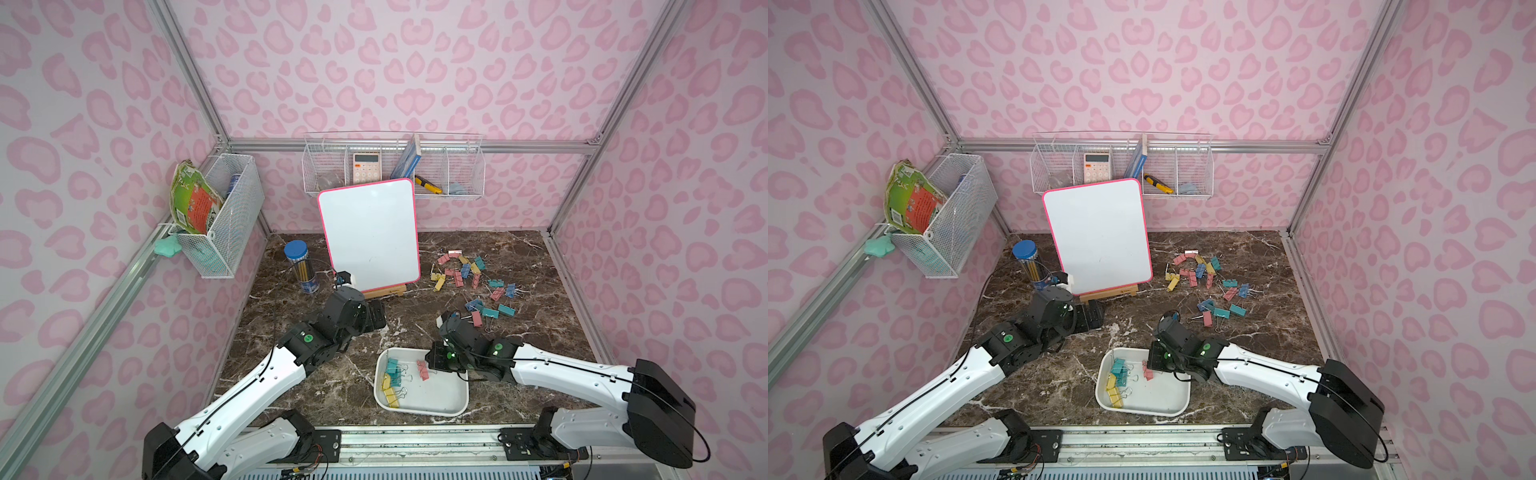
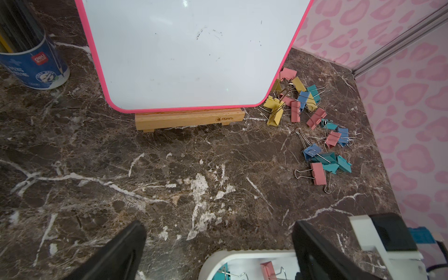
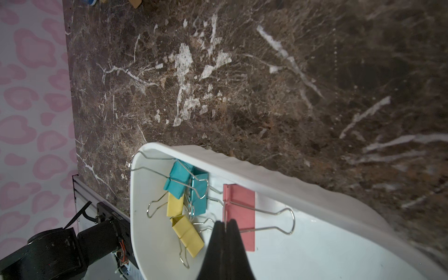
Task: Put the binder clips in the storage box
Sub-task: Place the binder clip in the storage box, then pick up the binder clip at the center of the board.
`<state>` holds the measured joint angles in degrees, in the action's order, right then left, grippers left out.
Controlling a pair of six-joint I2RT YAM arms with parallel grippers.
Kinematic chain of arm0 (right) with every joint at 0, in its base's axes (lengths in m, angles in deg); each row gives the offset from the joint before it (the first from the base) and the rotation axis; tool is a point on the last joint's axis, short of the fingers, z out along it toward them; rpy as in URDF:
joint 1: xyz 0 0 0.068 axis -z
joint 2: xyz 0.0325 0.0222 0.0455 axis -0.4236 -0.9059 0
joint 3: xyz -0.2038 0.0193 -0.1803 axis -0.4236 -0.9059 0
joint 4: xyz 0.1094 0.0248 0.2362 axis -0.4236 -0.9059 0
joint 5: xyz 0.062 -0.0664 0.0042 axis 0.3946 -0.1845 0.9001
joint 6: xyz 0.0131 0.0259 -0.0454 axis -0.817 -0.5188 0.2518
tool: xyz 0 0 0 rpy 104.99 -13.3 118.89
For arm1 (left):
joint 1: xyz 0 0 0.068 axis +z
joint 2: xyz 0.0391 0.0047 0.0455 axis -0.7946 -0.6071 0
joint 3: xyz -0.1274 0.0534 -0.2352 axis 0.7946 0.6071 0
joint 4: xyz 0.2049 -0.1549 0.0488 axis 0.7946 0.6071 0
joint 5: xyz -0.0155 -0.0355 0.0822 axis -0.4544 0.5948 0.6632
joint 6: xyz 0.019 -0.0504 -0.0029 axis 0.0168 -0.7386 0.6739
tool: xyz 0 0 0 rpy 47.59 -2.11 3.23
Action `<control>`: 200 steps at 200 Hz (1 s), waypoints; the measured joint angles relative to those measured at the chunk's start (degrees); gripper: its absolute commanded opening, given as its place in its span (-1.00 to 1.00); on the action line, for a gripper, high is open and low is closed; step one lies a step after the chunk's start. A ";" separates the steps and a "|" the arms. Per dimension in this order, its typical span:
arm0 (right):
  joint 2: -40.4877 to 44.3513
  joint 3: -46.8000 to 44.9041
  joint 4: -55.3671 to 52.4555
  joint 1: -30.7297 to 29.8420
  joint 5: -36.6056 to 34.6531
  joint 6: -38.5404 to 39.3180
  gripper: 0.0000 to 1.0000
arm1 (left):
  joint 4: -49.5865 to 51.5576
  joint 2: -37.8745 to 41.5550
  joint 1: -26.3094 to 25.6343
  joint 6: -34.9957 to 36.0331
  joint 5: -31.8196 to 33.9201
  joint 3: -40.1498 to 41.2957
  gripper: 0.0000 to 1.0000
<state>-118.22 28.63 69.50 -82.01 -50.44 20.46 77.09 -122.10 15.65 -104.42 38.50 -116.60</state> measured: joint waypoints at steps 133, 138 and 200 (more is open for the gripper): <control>8.92 3.56 3.19 5.05 -9.03 8.46 -0.17 | -0.02 0.11 0.00 0.02 -0.04 0.09 0.98; 10.19 3.56 3.08 7.39 -10.10 9.38 -0.17 | -0.02 0.11 0.00 0.04 -0.04 0.09 0.98; -0.15 10.51 -4.42 37.16 -12.28 21.88 0.14 | -0.02 0.15 0.00 0.63 -0.37 0.09 0.98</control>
<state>-118.37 39.15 65.08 -44.85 -62.72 42.34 77.06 -121.95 15.65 -103.79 38.12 -116.51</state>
